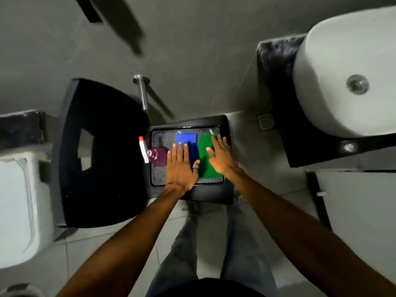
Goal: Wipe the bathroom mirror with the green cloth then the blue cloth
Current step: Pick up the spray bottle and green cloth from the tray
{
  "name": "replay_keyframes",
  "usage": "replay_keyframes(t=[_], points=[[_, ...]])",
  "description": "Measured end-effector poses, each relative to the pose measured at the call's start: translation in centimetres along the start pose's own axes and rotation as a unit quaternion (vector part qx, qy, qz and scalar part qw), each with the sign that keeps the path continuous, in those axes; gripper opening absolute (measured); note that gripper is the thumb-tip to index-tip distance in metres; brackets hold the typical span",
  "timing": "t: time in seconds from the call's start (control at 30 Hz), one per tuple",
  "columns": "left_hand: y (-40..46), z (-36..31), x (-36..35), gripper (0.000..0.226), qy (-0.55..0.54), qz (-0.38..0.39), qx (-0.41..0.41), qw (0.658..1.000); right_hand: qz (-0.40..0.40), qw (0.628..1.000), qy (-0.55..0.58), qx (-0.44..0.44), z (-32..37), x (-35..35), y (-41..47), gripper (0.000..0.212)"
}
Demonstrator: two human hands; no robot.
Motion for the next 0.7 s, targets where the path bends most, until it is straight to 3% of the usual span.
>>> replay_keyframes(t=[0.1,0.2,0.33,0.4,0.5,0.6,0.7], points=[[0.8,3.0,-3.9,0.079,0.0,0.008,0.041,0.999,0.039,0.999,-0.022,-0.025,-0.9,-4.9,3.0,0.064],[0.3,5.0,-6.9,0.078,-0.009,-0.001,0.039,0.999,0.03,0.997,-0.043,-0.053,-1.9,-8.8,5.0,0.073],[-0.8,7.3,-8.7,0.063,-0.082,-0.08,0.088,0.99,-0.008,0.992,-0.07,-0.101,-3.7,-12.4,6.9,0.09],[-1.5,8.6,-9.3,0.05,-0.155,-0.162,0.178,0.958,-0.027,0.99,-0.092,-0.108,-3.9,-14.1,7.5,0.102],[-1.6,11.2,-9.3,0.053,-0.292,-0.28,0.307,0.861,-0.052,0.983,-0.137,-0.114,-3.8,-15.5,8.1,0.118],[0.5,13.9,-8.2,0.077,-0.374,-0.338,0.276,0.818,-0.046,0.977,-0.168,-0.122,-3.5,-16.2,8.7,0.123],[3.7,16.4,-6.9,0.092,-0.417,-0.355,0.191,0.814,-0.056,0.973,-0.19,-0.123,-2.9,-16.1,9.4,0.092]])
Point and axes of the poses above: each hand's wrist, its own y-axis towards the middle knuckle, its own x-axis out of the back of the hand, z = x × y, the point moved 4 cm from there along y, towards the middle knuckle, and after that the axes turned 6 degrees about -x, right-handed, at the moved point
